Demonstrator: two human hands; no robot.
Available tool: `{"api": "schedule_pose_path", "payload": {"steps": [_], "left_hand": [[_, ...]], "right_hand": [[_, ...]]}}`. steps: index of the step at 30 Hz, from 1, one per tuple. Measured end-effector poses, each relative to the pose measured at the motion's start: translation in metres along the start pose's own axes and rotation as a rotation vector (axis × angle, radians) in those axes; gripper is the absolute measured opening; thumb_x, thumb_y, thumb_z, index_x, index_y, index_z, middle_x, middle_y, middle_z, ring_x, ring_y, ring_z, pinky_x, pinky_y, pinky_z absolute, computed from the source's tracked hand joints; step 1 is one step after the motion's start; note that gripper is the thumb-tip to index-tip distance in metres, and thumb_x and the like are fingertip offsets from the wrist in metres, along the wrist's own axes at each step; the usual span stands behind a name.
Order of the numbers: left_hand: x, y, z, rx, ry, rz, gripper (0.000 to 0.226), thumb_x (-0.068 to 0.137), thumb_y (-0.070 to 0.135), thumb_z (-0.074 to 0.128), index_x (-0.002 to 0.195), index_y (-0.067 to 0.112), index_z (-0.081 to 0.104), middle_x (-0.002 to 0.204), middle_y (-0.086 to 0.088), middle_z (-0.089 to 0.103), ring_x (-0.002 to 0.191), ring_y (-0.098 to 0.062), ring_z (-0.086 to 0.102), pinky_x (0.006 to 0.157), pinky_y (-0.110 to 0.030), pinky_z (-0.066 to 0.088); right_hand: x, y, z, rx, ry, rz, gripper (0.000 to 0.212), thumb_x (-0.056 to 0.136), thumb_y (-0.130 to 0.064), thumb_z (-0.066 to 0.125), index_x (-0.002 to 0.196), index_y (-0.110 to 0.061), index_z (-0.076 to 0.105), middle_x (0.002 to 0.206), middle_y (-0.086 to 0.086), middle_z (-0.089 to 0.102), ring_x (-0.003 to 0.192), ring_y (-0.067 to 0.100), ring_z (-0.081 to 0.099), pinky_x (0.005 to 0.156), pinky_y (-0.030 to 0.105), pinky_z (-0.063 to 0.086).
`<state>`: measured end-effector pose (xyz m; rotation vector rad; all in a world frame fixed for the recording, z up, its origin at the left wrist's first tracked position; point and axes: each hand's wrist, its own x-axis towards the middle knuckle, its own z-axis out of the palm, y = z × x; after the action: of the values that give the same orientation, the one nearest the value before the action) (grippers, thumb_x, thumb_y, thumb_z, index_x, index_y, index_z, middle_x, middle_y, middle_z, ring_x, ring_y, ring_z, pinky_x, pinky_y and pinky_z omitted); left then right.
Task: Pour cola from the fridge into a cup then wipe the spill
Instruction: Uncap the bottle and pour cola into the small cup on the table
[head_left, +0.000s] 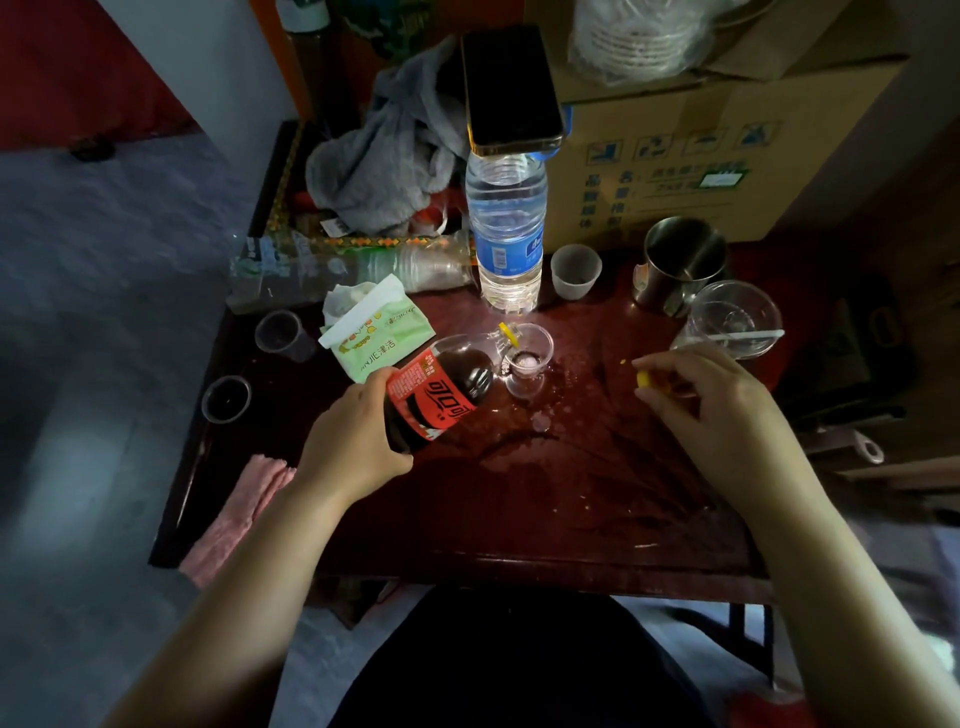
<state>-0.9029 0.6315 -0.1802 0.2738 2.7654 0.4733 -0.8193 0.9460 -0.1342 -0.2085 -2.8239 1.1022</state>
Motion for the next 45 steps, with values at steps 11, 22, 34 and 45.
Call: {"api": "schedule_pose_path", "payload": {"steps": [11, 22, 34, 45], "left_hand": [[0.005, 0.002, -0.006, 0.121, -0.005, 0.004, 0.091, 0.062, 0.027, 0.080, 0.139, 0.023, 0.030, 0.115, -0.004, 0.055, 0.099, -0.024, 0.059, 0.078, -0.040, 0.051], [0.011, -0.001, -0.006, 0.157, -0.002, 0.022, 0.093, 0.061, 0.027, 0.080, 0.139, 0.023, 0.030, 0.114, -0.004, 0.055, 0.100, -0.024, 0.058, 0.080, -0.040, 0.050], [0.014, -0.002, -0.009, 0.204, -0.005, 0.025, 0.094, 0.060, 0.030, 0.080, 0.140, 0.024, 0.031, 0.110, -0.003, 0.056, 0.097, -0.024, 0.059, 0.076, -0.038, 0.051], [0.016, -0.003, -0.007, 0.214, -0.020, 0.026, 0.095, 0.059, 0.031, 0.082, 0.139, 0.025, 0.031, 0.112, -0.003, 0.056, 0.098, -0.023, 0.059, 0.080, -0.042, 0.053]], "right_hand": [[-0.006, 0.004, 0.006, -0.020, -0.027, 0.044, 0.025, 0.085, -0.023, 0.066, 0.109, -0.020, 0.067, 0.106, -0.008, 0.059, 0.094, 0.007, 0.056, 0.079, 0.011, 0.039], [-0.006, 0.002, 0.009, -0.009, -0.014, 0.038, 0.023, 0.085, -0.022, 0.066, 0.108, -0.020, 0.067, 0.103, -0.008, 0.060, 0.089, 0.008, 0.056, 0.076, 0.012, 0.039], [-0.009, 0.003, 0.013, -0.009, -0.002, 0.036, 0.023, 0.084, -0.023, 0.067, 0.107, -0.019, 0.068, 0.102, -0.007, 0.061, 0.089, 0.008, 0.057, 0.079, 0.021, 0.045], [-0.011, 0.005, 0.010, 0.004, -0.006, 0.048, 0.023, 0.085, -0.025, 0.066, 0.107, -0.020, 0.067, 0.102, -0.008, 0.060, 0.091, 0.008, 0.057, 0.083, 0.026, 0.048]]}}
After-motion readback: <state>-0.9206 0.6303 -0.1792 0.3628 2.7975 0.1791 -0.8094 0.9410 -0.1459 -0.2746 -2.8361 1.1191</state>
